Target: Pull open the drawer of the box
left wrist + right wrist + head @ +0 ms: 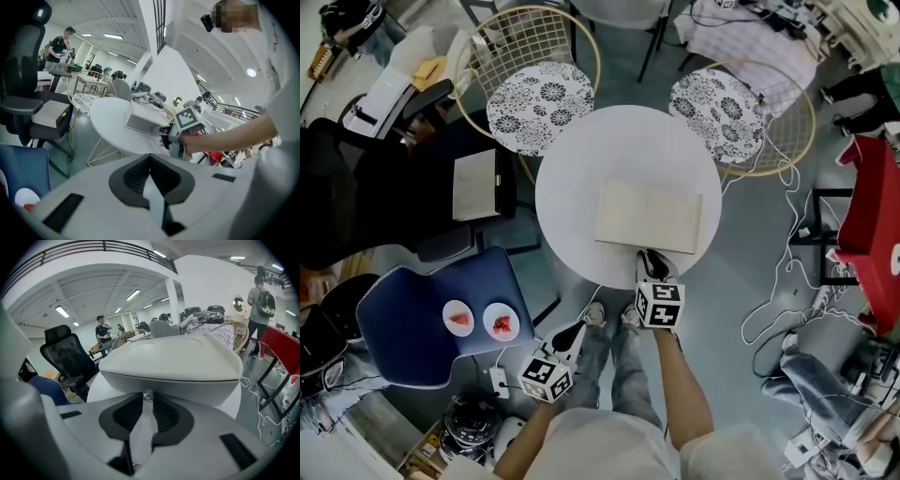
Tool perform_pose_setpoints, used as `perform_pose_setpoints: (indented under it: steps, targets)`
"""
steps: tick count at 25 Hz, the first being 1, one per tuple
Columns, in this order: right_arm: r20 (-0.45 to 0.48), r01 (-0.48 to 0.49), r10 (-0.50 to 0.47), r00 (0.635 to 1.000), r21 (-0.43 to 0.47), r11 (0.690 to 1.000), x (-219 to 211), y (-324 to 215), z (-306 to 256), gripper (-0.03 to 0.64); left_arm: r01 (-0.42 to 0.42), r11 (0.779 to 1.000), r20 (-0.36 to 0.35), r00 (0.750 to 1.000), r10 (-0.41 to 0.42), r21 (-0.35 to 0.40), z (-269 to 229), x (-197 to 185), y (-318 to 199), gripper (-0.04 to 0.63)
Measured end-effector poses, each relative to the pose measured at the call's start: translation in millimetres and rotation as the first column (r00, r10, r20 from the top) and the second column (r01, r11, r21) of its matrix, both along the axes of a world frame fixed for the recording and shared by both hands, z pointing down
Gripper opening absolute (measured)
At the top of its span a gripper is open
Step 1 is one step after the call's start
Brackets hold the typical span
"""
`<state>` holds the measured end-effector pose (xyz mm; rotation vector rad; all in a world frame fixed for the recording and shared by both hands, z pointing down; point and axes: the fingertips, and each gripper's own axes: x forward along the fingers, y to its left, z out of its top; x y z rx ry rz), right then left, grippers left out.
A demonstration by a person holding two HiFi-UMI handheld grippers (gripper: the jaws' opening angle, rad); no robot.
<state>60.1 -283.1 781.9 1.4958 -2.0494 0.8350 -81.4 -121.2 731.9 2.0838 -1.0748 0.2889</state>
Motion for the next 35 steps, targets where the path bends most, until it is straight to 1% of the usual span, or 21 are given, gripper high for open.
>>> perform_pose_setpoints:
  steps: [13,19,35]
  targets:
    - [-0.003,0.005,-0.005,1.0,-0.037,0.999,-6.9,56.1,2.7,0.078,-0.003,1.0,-0.014,1.0,0.003,0.013,-3.5,5.0,0.4,0.012]
    - [-0.003,0.004,-0.004,1.0,-0.051,0.999,-10.6,82.1,5.5,0.078,-0.018,1.0,-0.014,1.0,0.018,0.024,-5.0,6.3,1.3,0.012]
    - [0.014,0.016,-0.015,1.0,-0.044,0.999,-11.3,84.9,6.3,0.078,-0.012,1.0,-0.016,1.0,0.012,0.027,-6.5,10.9,-0.2,0.012]
